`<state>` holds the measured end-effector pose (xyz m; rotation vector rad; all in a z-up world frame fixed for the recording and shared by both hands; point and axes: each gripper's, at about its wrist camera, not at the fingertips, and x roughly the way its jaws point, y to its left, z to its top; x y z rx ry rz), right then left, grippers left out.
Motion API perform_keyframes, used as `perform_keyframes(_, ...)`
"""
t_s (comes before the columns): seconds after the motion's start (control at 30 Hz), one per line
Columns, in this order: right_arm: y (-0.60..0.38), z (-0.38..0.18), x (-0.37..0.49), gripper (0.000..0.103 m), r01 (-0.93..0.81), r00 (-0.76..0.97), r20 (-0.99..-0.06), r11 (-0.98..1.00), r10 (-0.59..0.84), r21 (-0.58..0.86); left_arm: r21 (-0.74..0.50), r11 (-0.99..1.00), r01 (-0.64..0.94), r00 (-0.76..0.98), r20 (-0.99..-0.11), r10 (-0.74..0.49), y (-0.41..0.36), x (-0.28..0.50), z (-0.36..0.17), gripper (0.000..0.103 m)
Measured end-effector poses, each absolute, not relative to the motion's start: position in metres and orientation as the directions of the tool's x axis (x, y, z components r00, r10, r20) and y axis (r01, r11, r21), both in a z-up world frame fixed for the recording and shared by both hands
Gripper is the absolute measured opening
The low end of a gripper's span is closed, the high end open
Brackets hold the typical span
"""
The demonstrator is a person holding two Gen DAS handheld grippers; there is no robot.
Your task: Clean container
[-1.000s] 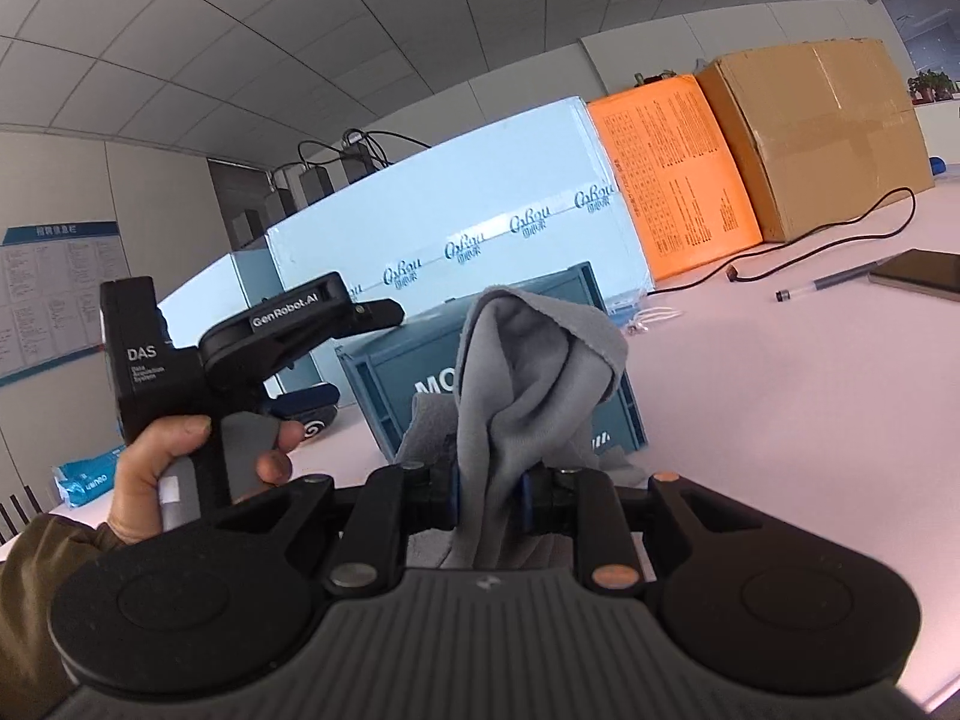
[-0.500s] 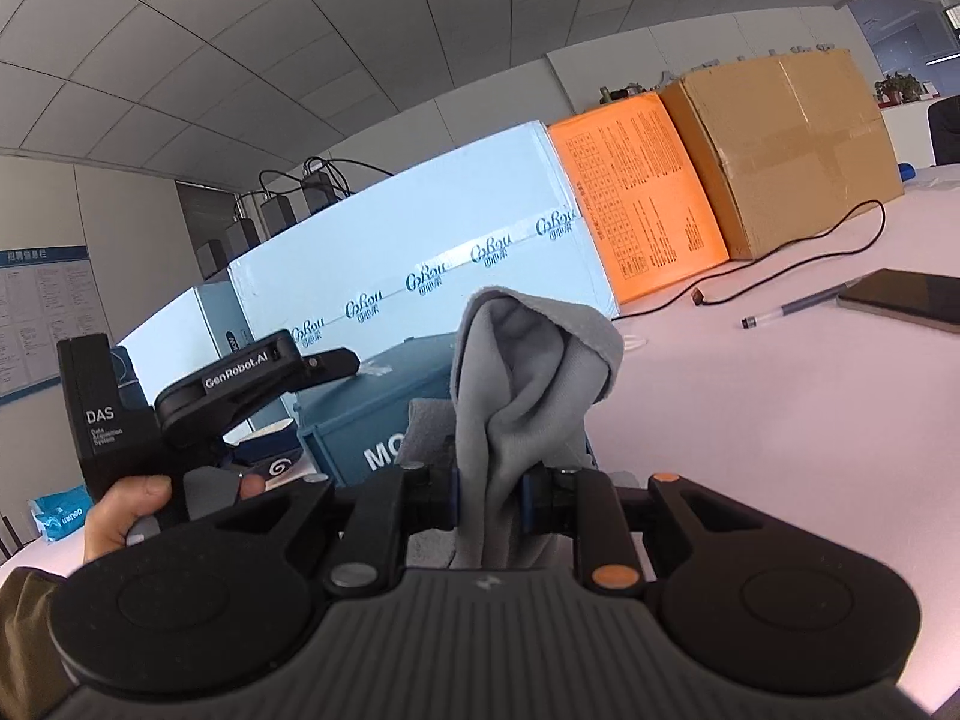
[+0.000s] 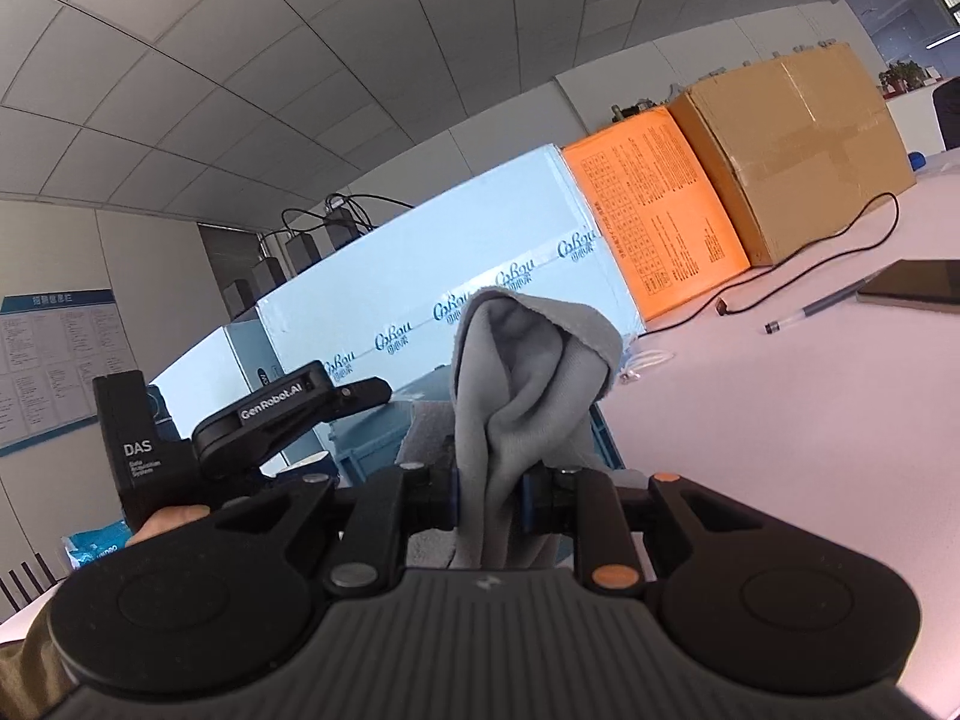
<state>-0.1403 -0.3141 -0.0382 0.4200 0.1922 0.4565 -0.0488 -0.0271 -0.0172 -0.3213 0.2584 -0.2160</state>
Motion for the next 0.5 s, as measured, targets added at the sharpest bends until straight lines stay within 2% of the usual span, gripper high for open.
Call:
perform_keyframes(0.17,-0.306,-0.048,-0.143,0.023,-0.385,0.863,-0.160,0.830,0.479,0.404,-0.337,0.927,0.167,0.944,-0.215,-0.249,-0.027,-0.049,-0.017,0.103)
perform_keyframes(0.5,-0.307,-0.040,-0.149,0.023,-0.418,0.872,-0.070,0.810,0.485,0.412,-0.332,0.929,0.164,0.946,-0.215,-0.244,-0.027,-0.050,-0.017,0.103)
